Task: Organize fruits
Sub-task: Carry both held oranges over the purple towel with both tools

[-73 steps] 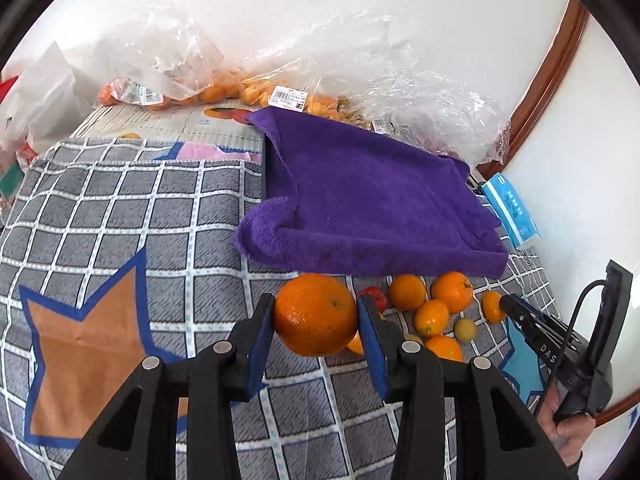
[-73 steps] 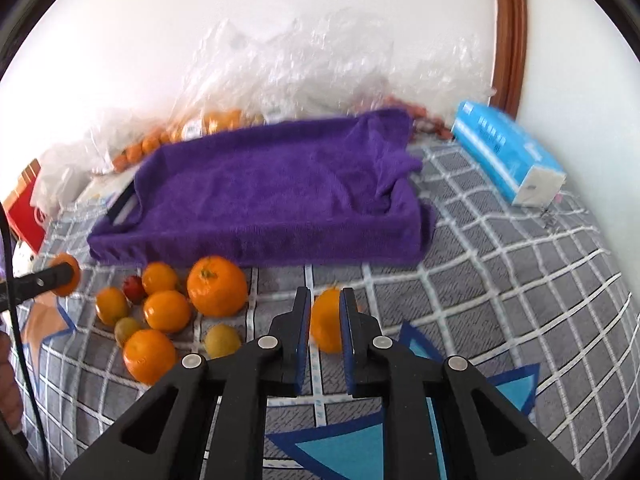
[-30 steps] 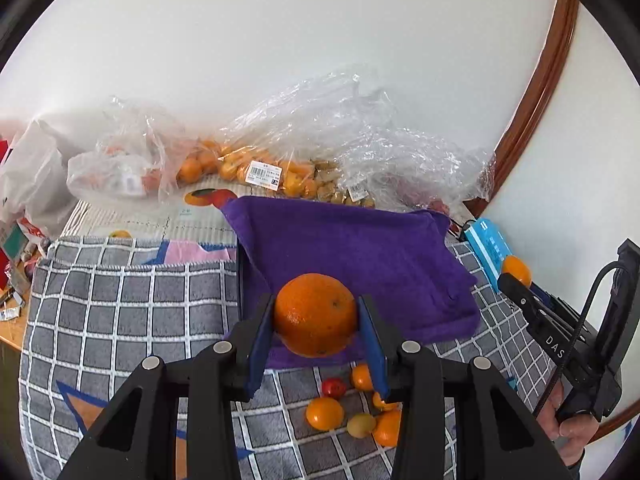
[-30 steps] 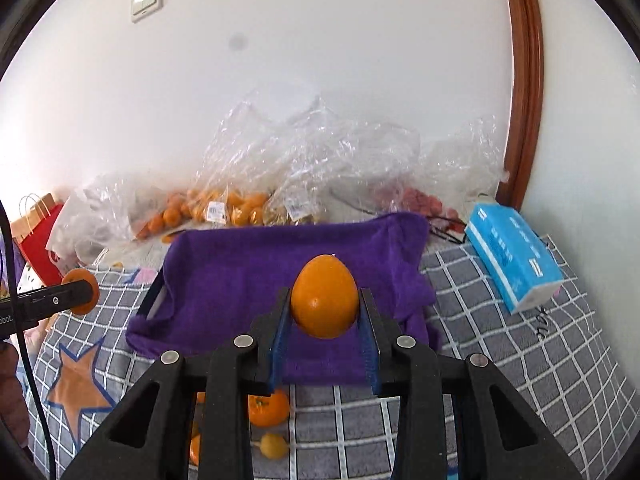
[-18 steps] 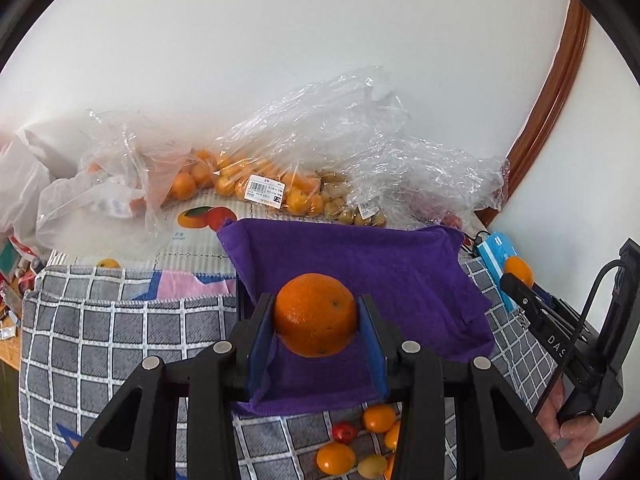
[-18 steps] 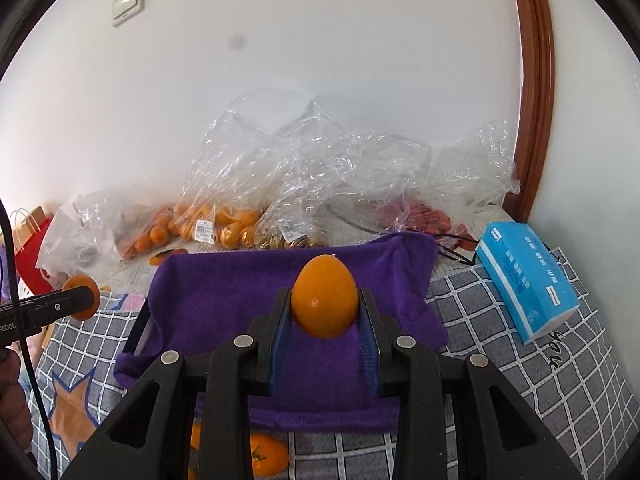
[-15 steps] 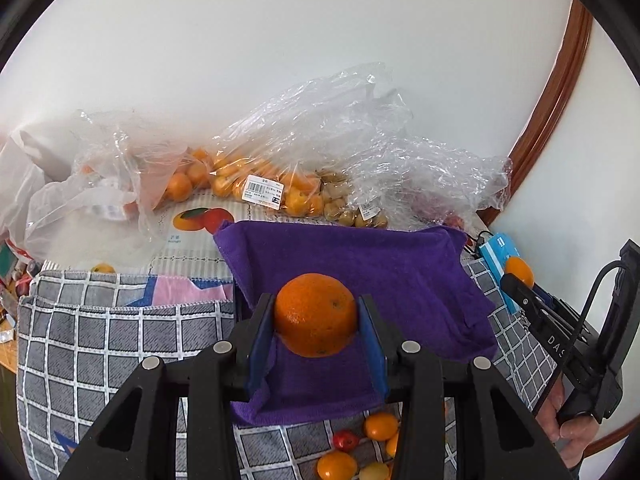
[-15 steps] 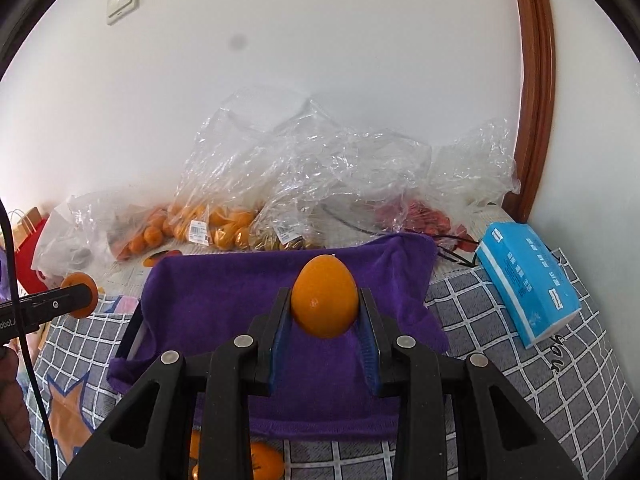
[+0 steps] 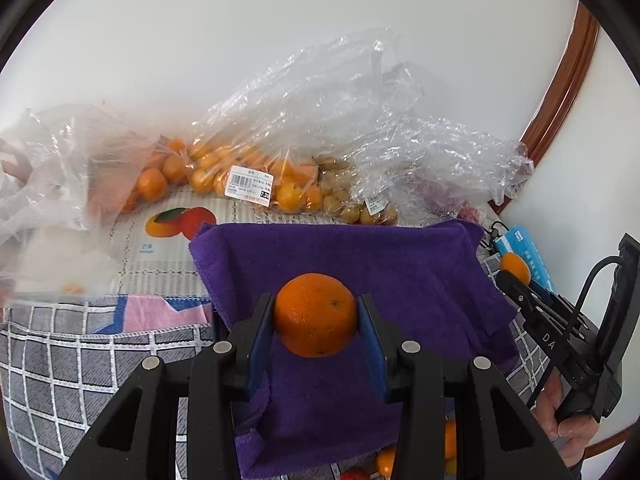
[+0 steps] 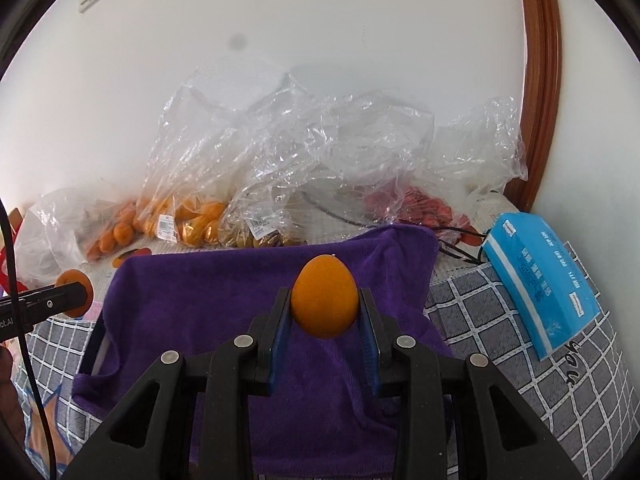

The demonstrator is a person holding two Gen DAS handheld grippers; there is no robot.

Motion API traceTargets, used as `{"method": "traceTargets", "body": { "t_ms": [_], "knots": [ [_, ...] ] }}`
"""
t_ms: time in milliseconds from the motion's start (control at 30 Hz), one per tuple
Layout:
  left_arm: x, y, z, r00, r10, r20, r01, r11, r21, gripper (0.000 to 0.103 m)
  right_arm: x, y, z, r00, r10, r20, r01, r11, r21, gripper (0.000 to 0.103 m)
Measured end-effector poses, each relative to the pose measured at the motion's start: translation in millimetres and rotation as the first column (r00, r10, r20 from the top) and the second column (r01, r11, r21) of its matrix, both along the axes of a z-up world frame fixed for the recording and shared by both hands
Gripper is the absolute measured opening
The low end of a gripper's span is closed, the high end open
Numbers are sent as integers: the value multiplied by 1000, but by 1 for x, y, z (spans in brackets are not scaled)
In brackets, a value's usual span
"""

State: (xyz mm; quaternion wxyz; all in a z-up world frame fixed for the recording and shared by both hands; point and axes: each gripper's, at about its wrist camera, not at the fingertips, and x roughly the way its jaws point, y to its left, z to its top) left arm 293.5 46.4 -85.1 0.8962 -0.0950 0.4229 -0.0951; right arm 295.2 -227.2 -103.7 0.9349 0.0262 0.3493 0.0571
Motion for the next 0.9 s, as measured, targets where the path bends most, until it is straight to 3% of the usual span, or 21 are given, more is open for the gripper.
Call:
{"method": "traceTargets", "body": {
  "t_ms": [367,900],
  "knots": [
    [33,-20,-41,996,-40,-79,42,999,31,39,31,-3,-43,996,-16,-88,16,1000,2,32],
    [46,-27,-74,987,-69,-143,74,997,28,39,44,7,-73,984,-9,-179,5,1000,-27,32]
  ]
}}
